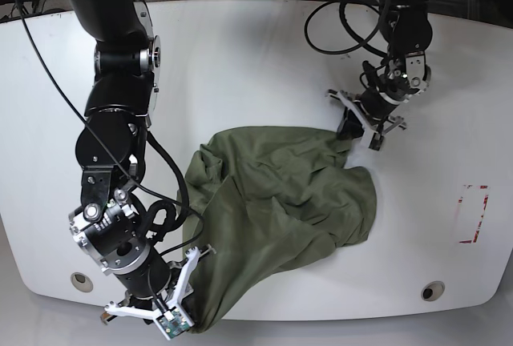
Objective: Fold the T-shirt properly
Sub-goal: 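Grasp the shirt's opposite edge with the left gripper, then stretch the shirt between both grippers, lifting and pulling it taut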
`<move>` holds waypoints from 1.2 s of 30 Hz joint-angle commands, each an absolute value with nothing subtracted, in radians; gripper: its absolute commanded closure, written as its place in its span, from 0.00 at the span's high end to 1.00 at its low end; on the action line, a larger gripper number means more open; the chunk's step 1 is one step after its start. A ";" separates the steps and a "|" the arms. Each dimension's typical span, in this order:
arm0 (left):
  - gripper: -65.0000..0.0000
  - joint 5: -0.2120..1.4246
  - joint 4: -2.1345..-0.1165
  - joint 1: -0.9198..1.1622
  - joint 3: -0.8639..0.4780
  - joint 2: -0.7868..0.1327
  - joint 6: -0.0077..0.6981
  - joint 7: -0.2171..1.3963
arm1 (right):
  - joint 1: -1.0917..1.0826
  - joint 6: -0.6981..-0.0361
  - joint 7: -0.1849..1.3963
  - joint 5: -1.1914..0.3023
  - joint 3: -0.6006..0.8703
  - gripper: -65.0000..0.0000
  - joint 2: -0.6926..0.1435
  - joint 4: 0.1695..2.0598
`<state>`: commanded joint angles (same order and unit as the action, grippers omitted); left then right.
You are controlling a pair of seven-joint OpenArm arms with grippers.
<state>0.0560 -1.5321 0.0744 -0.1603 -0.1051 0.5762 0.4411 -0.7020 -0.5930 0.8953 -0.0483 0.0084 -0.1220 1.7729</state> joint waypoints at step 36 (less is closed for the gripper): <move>0.00 0.064 -2.011 -0.412 -0.407 -0.242 0.581 0.940 | -1.099 -0.588 0.900 -0.048 0.203 0.00 -0.306 1.369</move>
